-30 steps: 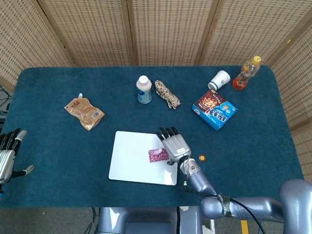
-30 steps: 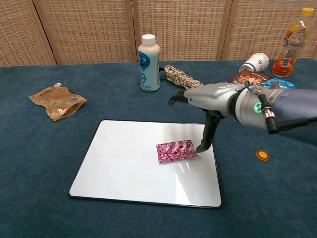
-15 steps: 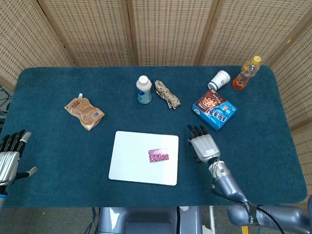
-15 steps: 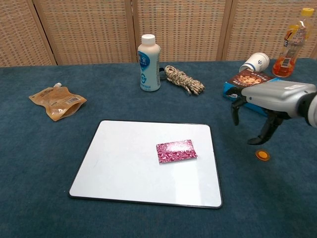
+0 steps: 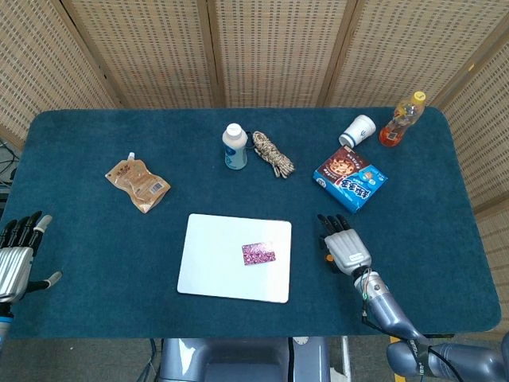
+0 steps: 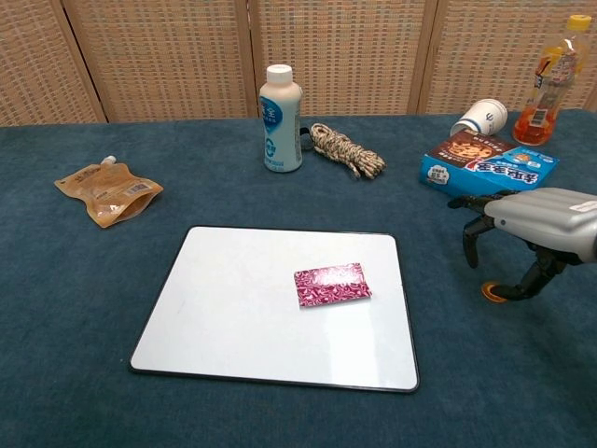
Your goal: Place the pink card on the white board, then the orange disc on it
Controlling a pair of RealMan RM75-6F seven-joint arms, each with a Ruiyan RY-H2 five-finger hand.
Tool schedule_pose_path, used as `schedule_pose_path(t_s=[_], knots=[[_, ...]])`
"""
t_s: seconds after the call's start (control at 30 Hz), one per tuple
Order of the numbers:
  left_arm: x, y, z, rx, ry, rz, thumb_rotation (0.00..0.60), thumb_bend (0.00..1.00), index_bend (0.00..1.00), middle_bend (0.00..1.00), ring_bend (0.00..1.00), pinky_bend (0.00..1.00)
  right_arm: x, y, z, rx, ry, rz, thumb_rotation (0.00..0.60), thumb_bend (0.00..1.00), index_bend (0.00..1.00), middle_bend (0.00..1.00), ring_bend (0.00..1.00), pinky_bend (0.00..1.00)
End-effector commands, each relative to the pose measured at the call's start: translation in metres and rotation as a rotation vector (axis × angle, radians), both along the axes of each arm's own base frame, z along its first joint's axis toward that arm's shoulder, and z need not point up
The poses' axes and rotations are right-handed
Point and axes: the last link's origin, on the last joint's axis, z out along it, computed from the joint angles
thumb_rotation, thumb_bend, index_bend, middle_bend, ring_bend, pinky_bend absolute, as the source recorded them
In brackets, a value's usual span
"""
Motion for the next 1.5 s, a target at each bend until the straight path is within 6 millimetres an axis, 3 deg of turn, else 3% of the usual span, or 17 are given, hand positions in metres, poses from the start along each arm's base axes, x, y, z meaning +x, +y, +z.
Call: schedule_pose_path(t_s=[0.03, 1.5], knots=[[0.000, 0.000, 0.000, 0.000, 0.000, -0.002, 0.600, 0.00, 0.00, 0.00, 0.00, 0.00, -0.004, 0.003, -0.003, 0.006, 0.007, 0.001, 0.600, 0.34, 0.43, 0.00, 0.00, 0.00], [0.001, 0.001, -0.002, -0.009, 0.004, 0.001, 0.600, 0.00, 0.00, 0.00, 0.00, 0.00, -0.027, -0.001, -0.015, 0.005, 0.010, -0.051, 0.600, 0.34, 0.43, 0.00, 0.00, 0.00]])
